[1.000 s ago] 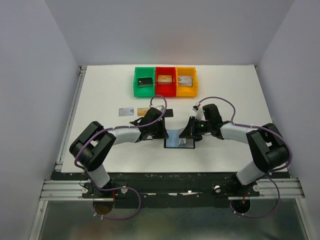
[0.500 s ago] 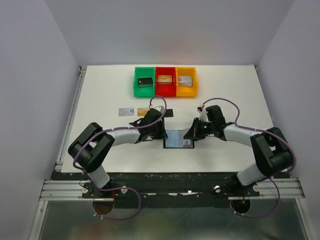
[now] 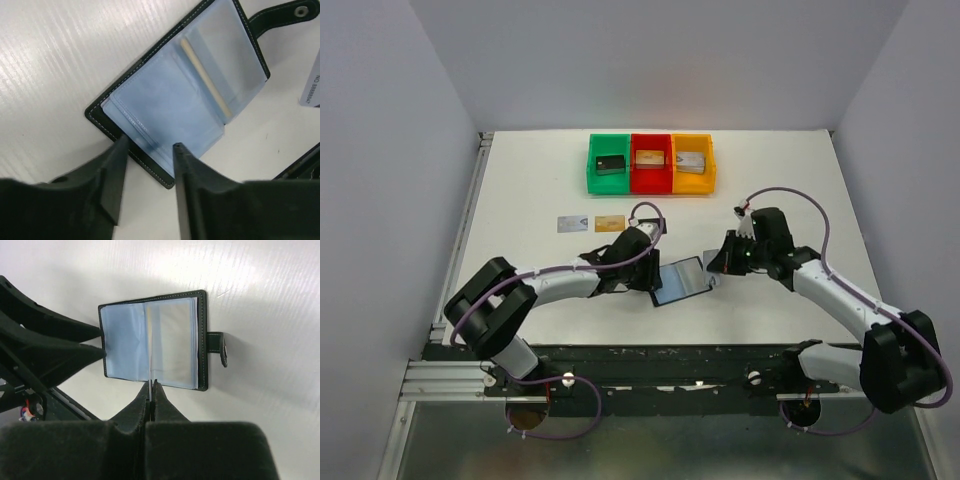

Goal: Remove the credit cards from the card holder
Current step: Remove the credit card from the card holder, then place the credit card at the center of the board.

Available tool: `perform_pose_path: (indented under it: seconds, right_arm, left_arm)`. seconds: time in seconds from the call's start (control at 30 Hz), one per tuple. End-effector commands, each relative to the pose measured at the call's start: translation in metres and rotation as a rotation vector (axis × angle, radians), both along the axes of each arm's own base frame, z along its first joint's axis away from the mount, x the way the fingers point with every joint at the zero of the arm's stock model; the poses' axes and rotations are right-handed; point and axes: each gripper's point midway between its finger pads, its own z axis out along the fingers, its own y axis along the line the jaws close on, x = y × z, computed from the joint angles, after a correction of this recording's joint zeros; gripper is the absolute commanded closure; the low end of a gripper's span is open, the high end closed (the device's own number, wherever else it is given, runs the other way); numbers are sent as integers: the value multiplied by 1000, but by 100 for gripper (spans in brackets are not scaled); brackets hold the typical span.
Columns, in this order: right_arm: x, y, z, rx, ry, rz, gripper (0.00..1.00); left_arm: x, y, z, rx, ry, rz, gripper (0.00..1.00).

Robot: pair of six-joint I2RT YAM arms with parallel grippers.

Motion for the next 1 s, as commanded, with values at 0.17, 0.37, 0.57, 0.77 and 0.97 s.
perform_pose_path:
  seconds: [0.17,0.37,0.57,0.77,0.97]
  right_arm:
    - [-6,-6,56,-49,-142,75,100]
    - [-56,56,99,39,-234,499,100]
    - [-108,84,114,159,-202,759,100]
    - [-134,91,140,316,-212,901,100]
    - [-150,93,157,397,-214,977,100]
  left_arm:
    - [12,13,87,-34,-224,35,9]
    - [-20,6,162,-254,-394,-199,8]
    - [-75,12,209,-456,-500,-423,10]
    - [-105,15,232,-580,-550,-563,18]
    - [-110,12,233,-632,-522,-595,33]
